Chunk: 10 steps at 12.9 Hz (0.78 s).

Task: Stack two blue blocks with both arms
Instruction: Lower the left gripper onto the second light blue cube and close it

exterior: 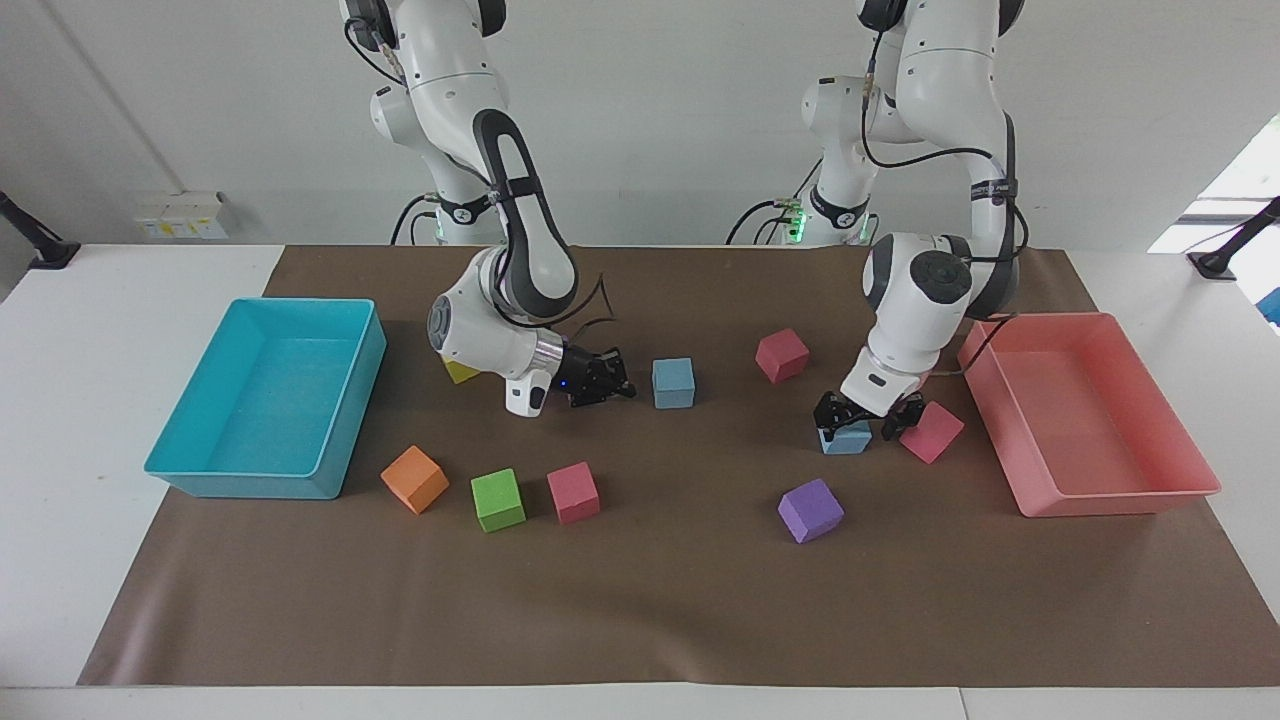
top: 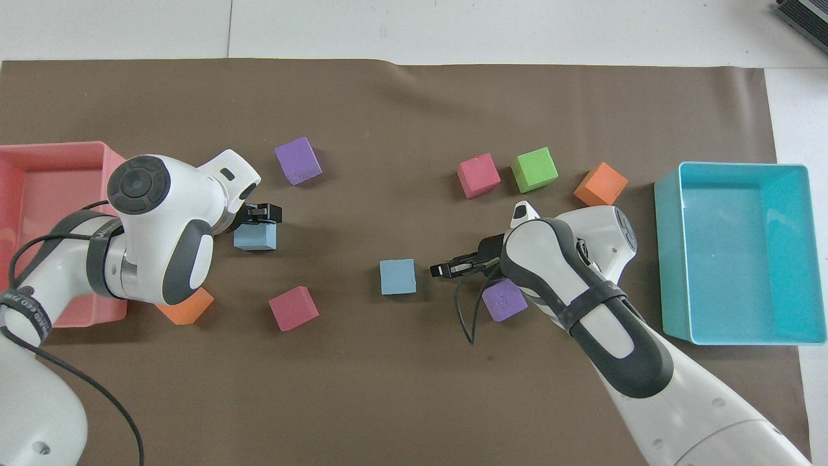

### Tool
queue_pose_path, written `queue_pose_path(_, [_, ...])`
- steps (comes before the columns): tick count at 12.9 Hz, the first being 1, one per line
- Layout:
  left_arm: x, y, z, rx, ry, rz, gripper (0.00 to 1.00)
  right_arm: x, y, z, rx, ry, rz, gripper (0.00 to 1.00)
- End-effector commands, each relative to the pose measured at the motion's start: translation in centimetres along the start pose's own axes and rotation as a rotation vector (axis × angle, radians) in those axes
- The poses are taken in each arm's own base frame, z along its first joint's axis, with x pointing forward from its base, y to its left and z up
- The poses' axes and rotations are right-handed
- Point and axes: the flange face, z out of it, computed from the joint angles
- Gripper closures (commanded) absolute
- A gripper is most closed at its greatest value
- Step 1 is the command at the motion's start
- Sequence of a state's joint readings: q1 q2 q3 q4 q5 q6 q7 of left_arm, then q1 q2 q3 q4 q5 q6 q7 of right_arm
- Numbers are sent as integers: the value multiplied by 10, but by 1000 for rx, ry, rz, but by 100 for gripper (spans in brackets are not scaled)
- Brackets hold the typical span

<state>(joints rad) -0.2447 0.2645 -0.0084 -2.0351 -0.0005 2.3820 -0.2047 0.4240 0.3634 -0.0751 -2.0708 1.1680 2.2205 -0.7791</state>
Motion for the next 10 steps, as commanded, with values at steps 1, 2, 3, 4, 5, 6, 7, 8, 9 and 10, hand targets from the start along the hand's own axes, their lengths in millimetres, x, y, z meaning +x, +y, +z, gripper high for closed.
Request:
queue_pose_path(1, [-15, 1, 7, 17, -12, 45, 0, 1, 1, -2, 21, 55, 48, 100])
queue_pose_path(2, [-17, -1, 9, 18, -18, 65, 0, 1, 0, 0, 11, 61, 44, 100])
queue_pose_path(3, [-21, -4, 12, 19, -27, 88, 0, 1, 0, 1, 4, 64, 45, 100])
queue_pose_path(4, [-21, -7, 12, 20, -29, 102, 0, 1, 0, 0, 3, 66, 45, 100])
queue_pose_path(5, [-22, -6, 13, 20, -31, 106, 0, 1, 0, 1, 4, 64, 43, 100])
queue_pose_path(6, [-23, -3, 16, 20, -34, 110, 0, 1, 0, 1, 4, 64, 43, 100])
queue_pose_path(7, [-23, -2, 17, 20, -34, 112, 0, 1, -1, 1, 3, 64, 42, 100])
queue_pose_path(8, [-23, -2, 17, 19, -29, 110, 3, 1, 0, 1, 4, 64, 43, 100])
queue_pose_path(9, [-22, -2, 17, 18, -23, 110, 10, 1, 0, 0, 3, 66, 45, 100])
queue_pose_path(10, [-22, -2, 17, 18, -25, 110, 28, 1, 0, 0, 3, 66, 45, 100])
